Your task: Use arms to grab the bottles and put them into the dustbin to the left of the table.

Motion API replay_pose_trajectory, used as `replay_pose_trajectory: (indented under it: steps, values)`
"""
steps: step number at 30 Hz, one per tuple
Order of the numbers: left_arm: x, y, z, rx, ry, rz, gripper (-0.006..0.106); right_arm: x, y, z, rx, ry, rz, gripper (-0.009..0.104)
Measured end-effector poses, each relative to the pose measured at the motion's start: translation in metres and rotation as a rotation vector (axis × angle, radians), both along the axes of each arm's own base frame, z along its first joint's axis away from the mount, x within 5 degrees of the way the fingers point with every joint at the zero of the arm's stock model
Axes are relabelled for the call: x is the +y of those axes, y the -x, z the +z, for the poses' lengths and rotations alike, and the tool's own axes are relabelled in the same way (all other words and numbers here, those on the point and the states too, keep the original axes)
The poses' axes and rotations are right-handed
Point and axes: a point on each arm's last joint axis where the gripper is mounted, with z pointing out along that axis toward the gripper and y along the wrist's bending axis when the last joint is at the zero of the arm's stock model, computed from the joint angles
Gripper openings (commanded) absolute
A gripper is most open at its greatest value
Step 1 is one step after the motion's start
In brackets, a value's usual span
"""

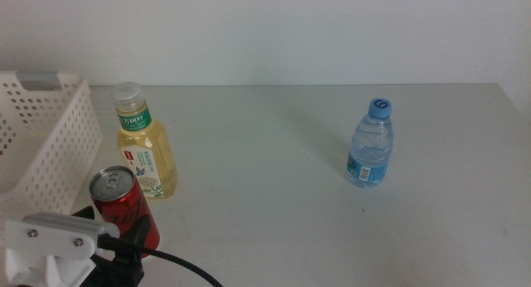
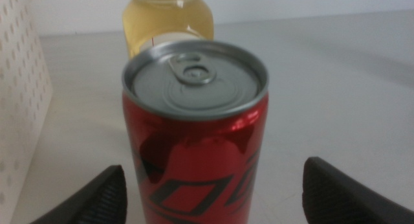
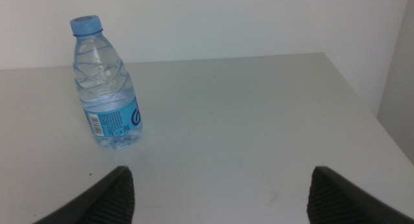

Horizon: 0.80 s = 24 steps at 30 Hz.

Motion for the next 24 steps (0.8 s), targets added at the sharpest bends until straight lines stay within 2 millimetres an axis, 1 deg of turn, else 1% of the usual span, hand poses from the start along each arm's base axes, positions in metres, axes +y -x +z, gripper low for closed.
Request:
replay_pose_trajectory:
  steps: [4,10,18,24]
  values:
    - [-0.002,-0.005,-0.008,0.033,-0.026,0.003,0.092,0.000,0.000,0.000,0.000,0.000,0.000,0.094]
    - [-0.008,-0.021,-0.016,0.038,-0.050,0.020,0.092,0.000,0.000,0.000,0.000,0.000,0.000,0.094]
    - [-0.012,-0.031,-0.040,0.149,-0.081,0.036,0.092,0.000,0.000,0.000,0.000,0.000,0.000,0.094]
    - [-0.017,-0.042,-0.043,0.150,-0.069,0.051,0.092,0.000,0.000,0.000,0.000,0.000,0.000,0.094]
